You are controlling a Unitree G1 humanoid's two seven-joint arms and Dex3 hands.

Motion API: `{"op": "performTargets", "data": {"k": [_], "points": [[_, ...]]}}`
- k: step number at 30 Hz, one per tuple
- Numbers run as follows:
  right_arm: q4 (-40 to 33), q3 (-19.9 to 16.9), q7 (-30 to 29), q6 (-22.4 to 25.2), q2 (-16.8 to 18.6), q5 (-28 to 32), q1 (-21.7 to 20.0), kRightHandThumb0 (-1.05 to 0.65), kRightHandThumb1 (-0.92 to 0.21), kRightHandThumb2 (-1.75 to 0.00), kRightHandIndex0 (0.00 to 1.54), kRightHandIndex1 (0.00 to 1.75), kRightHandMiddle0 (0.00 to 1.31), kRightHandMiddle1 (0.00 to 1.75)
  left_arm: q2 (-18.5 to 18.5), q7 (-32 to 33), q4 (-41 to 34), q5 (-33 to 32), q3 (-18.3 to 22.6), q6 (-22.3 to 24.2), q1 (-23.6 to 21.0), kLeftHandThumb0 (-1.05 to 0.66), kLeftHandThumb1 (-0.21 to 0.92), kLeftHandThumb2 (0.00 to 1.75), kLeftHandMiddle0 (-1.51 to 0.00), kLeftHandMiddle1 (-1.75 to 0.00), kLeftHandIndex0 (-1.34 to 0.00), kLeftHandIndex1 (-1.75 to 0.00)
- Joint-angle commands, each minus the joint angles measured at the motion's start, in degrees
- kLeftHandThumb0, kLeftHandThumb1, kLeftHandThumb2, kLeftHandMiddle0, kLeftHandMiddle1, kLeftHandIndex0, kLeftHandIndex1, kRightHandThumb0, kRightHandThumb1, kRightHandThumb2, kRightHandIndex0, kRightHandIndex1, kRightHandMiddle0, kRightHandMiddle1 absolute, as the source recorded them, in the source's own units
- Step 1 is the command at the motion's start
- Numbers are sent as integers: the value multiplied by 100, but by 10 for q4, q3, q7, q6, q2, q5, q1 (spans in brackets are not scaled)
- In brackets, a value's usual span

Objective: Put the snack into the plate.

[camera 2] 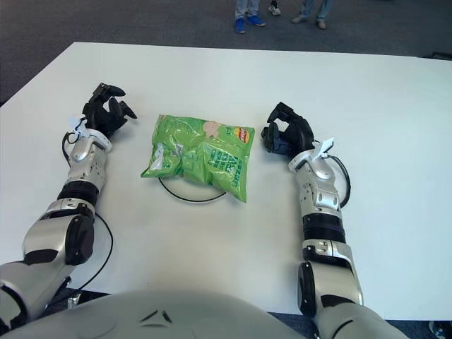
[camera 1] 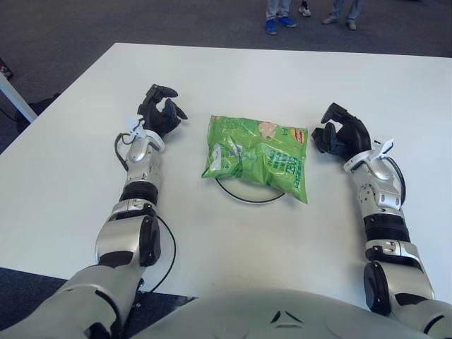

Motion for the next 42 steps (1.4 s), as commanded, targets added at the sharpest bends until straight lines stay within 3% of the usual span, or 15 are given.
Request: {"op": "performTargets", "data": {"k": [1,11,26,42], "points": [[19,1,-19,19,11,-14,30,-47,-36,-126,132,175,58,175,-13,-10,-34,-1,-10,18,58,-48,31,132,-118,-175,-61,-175],[24,-7,-53,3,22,-21,28,-47,-36,-126,133,175,58,175,-13,-28,-109,5,-36,46,114,-53,20,146,-127,-175,-71,-175],[16,-9,-77,-10,28,-21,34,-47,-36,-127,132,175,58,175,-25,-49,-125,-11,-44,69,130,-53,19,147,-134,-175,-72,-175],[17,-19,-72,-43,36,-13,38,-48,-32,-131,132,175,61,175,-48,-59,-136,-4,-57,30,150,-51,24,141,-131,-175,-68,-175]]}}
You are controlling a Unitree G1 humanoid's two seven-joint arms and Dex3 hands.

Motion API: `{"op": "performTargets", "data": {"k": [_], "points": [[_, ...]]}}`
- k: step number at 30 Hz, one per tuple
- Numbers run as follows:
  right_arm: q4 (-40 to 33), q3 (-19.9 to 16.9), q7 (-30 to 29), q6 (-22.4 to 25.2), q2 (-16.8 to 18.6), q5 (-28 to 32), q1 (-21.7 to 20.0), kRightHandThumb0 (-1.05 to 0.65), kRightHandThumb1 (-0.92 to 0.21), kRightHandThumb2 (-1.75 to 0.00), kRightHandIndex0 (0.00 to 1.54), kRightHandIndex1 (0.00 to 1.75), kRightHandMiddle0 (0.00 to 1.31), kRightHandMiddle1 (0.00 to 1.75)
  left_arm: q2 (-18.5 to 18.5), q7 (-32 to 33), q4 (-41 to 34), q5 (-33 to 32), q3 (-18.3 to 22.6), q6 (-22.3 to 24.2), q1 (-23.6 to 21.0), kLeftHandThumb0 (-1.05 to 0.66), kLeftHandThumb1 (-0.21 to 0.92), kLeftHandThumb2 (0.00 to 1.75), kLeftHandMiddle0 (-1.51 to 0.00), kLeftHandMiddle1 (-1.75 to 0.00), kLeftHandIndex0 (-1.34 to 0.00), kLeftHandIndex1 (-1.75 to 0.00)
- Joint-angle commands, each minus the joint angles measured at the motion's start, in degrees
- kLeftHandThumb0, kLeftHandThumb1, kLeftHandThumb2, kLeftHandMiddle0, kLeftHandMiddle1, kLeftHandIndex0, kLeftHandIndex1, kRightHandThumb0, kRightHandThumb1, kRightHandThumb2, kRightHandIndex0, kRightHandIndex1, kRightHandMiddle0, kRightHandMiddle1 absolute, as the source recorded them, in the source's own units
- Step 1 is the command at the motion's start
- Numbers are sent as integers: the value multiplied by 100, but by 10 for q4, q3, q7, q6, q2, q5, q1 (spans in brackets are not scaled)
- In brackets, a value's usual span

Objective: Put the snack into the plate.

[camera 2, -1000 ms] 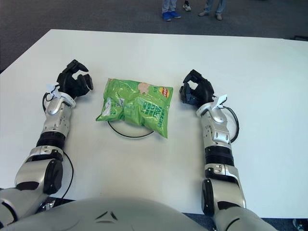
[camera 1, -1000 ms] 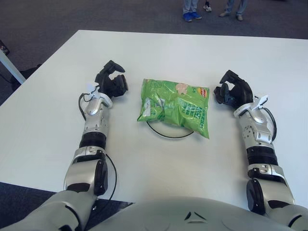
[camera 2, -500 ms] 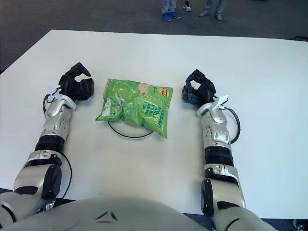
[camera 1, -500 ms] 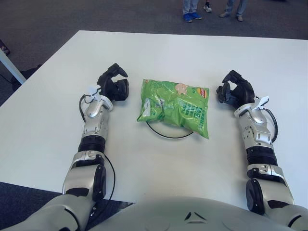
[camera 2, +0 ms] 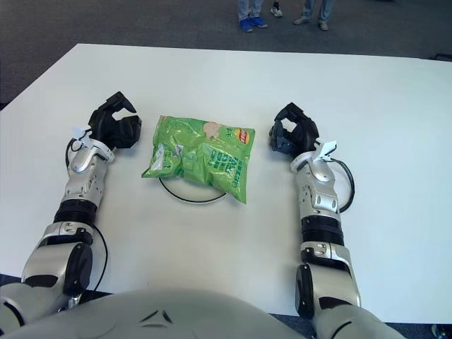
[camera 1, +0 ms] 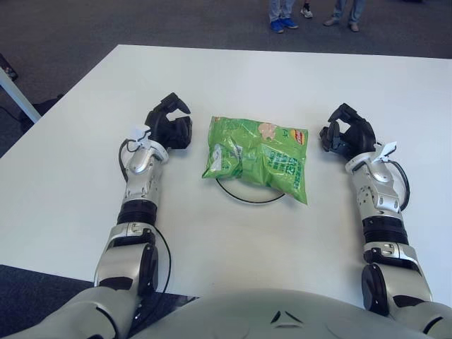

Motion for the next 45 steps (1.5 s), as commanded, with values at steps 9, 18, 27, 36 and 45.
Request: {"op": "performTargets", "data": {"k": [9,18,27,36,45], "points": [[32,-8,5,-29,21,0,33,-48,-32,-132,134,175,61,175,-26,-1,19,6,-12,-28,59,-50,26,139,-129,-175,-66,-175],[19,-6,2,-29,23,-2,42,-48,-33,-131,135,175,61,175,-26,-1,-3,1,-13,-24,73,-50,26,139,-129,-175,-66,-175],[-9,1,-10,-27,30,-10,61,-48,-32,-131,135,175,61,175,-23,-5,-42,-7,-11,-16,101,-50,25,139,-129,-175,-67,-175],[-33,12,-28,-23,40,-19,74,-48,-32,-132,135,175,62,175,-16,-7,-71,-13,-5,-3,119,-50,25,139,-130,-175,-66,-175],[-51,13,-47,-10,46,-21,74,-48,-31,-133,135,175,62,175,-10,-10,-88,-27,0,22,122,-51,25,140,-133,-175,-67,-175]]}}
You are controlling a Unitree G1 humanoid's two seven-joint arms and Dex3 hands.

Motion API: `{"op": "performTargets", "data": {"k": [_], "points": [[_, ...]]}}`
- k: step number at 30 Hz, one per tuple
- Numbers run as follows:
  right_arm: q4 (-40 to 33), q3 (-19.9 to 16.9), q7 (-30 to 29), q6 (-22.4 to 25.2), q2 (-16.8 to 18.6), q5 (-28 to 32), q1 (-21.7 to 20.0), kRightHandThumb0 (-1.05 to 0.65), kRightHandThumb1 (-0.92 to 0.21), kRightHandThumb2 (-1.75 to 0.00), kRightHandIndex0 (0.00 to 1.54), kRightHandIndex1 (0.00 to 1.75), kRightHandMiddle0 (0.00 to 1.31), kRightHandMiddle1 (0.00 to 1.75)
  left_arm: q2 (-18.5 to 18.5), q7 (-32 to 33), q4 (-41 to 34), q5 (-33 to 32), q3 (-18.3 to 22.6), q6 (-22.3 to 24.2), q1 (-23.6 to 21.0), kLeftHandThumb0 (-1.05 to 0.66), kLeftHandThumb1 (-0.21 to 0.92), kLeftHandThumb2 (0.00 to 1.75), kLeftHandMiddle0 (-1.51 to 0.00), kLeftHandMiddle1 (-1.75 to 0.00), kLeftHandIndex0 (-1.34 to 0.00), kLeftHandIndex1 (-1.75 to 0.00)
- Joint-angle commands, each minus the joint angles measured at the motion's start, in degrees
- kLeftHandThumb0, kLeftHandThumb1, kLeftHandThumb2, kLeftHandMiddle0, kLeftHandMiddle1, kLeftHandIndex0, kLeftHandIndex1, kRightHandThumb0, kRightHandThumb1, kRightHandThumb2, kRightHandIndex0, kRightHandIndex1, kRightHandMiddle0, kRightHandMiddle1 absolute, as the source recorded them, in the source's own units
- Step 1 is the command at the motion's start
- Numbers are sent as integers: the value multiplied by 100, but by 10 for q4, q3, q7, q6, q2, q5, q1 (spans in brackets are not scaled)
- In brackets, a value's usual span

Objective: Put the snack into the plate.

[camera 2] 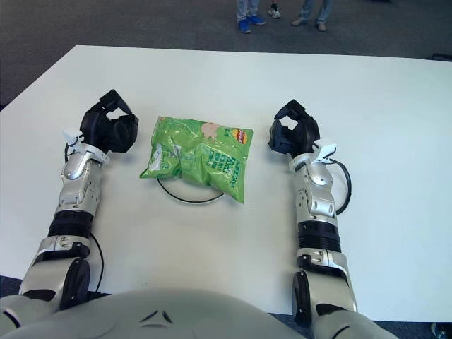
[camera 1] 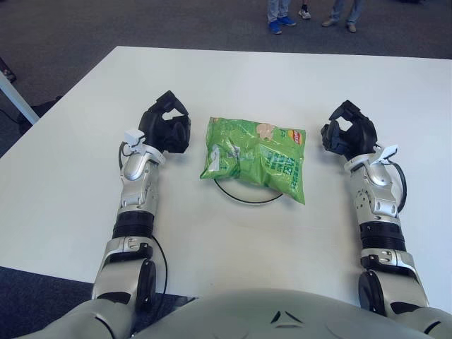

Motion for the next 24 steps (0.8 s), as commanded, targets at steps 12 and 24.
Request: {"op": "performTargets", "data": {"k": [12,24], "points": [[9,-6,-28,56,10,-2,24,-51,-25,-140,131,175,67,175,-6,10,26,7,-3,38,45,-52,22,144,-135,-175,-69,-175],[17,-13,-26,61,3,-3,21,-51,-24,-141,132,175,68,175,-15,8,35,7,-4,32,42,-51,22,143,-135,-175,-69,-175]]}}
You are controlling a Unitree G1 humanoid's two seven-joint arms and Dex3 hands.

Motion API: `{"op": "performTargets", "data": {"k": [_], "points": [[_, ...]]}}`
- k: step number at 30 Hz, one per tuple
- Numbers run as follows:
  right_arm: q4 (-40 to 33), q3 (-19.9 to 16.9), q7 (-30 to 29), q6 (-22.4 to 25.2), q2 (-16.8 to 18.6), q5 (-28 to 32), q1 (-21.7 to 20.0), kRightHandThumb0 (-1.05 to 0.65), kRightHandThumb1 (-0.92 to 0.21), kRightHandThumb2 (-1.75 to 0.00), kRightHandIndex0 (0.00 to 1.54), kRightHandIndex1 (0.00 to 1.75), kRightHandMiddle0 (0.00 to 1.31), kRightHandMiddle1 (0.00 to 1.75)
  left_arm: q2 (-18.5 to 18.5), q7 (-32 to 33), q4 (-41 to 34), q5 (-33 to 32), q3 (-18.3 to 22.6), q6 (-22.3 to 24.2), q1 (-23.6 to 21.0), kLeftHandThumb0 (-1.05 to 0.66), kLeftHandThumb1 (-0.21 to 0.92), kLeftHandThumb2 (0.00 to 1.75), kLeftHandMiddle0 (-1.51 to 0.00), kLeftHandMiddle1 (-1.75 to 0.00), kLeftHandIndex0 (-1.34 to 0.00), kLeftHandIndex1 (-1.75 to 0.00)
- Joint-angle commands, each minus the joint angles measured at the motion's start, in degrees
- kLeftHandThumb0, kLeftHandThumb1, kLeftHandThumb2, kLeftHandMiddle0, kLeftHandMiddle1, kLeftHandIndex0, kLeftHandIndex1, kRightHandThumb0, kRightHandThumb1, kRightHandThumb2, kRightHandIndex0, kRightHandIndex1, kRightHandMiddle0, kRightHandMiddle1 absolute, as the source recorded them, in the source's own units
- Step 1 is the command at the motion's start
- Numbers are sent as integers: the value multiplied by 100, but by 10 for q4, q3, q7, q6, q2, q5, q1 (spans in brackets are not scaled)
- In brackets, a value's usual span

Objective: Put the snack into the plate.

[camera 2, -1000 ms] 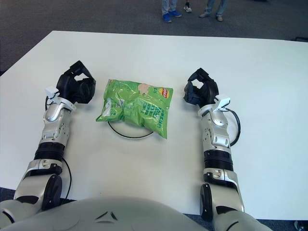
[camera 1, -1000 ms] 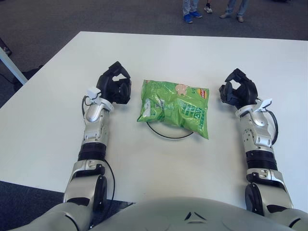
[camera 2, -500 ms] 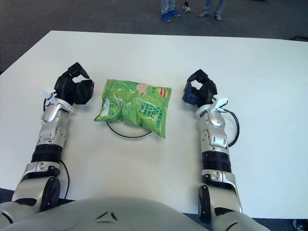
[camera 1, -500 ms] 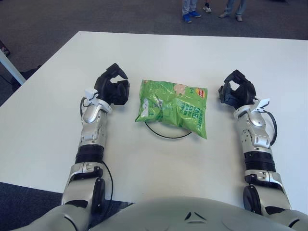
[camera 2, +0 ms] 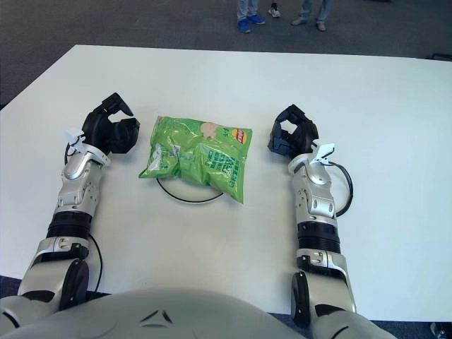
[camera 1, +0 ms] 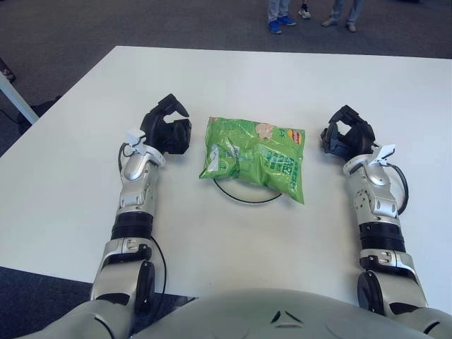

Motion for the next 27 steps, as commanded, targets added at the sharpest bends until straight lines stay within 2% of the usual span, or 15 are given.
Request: {"op": "performTargets", "data": {"k": [1,27], "points": [[21,-6,-2,4,8,-3,27,-51,-24,-141,132,175,68,175,-17,3,36,3,-1,-3,43,-51,22,143,-135,-175,-69,-175],[45,-15,3,0,5,-3,15,-51,-25,-140,132,175,67,175,-22,2,66,4,1,-24,30,-51,23,142,-136,-175,-68,-175]]}}
